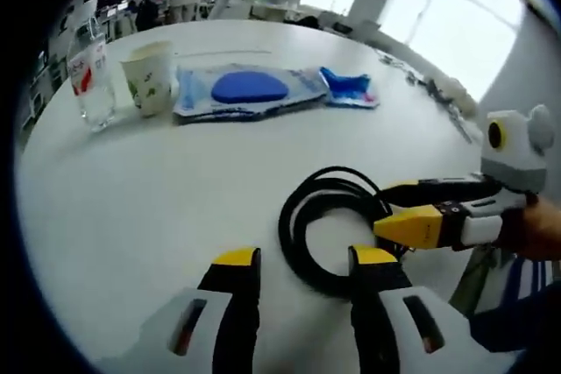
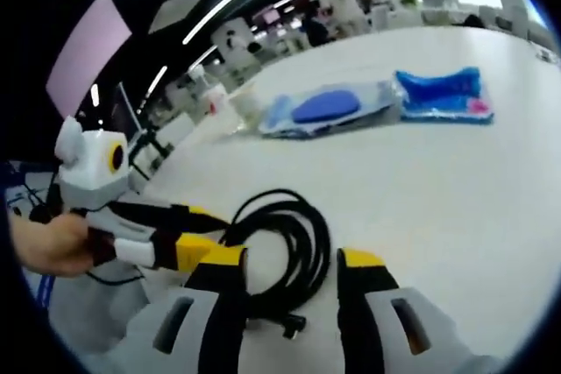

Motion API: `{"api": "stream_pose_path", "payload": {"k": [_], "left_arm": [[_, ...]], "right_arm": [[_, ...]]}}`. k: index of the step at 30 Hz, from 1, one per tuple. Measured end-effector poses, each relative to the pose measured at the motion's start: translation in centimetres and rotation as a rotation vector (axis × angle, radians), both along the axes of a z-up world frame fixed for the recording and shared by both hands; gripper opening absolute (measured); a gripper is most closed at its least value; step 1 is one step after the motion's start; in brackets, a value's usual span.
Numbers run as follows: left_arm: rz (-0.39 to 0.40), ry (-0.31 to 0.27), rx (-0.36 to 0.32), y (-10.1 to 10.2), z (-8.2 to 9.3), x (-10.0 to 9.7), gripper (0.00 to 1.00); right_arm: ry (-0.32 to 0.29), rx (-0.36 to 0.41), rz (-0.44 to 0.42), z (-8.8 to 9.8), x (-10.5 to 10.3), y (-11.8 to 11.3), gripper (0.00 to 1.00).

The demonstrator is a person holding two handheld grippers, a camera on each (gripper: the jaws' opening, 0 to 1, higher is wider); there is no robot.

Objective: Arrange the tabletop items into an orderly group along one side of the table until the central work area is clear of visible clutter.

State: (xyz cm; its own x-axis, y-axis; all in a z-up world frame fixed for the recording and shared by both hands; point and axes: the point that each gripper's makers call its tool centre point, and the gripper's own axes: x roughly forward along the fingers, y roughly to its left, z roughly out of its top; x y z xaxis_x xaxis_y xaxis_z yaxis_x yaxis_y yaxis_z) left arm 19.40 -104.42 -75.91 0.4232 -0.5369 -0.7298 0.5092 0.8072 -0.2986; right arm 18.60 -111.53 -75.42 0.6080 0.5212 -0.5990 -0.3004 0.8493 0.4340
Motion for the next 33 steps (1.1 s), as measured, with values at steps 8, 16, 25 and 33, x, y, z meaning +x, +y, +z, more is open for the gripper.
{"api": "stream_pose_path", "payload": {"k": [8,16,25,33], "left_arm": [[0.07,0.057,-0.022,0.6,-0.5,0.5,0.1],[0.136,0.075,-0.039,0.6,-0.5,0.6,0.08],[0.151,0.071,-0.085,0.1,1.2,1.1,0.06],[0.12,0.058,-0.119,-1.7,2.5,2.0,0.07]], "right_arm": [[0.018,-0.061,-0.018,-0.6,0.4,-0.9,0.13],[0.049,-0.043,-0.052,-0.5,0.5,-1.1,0.03],[0.059,0.0,-0.116,0.4,1.0,-2.1,0.0],[0.027,-0.025,-0.135,1.8,1.8,-4.1,0.0]]}}
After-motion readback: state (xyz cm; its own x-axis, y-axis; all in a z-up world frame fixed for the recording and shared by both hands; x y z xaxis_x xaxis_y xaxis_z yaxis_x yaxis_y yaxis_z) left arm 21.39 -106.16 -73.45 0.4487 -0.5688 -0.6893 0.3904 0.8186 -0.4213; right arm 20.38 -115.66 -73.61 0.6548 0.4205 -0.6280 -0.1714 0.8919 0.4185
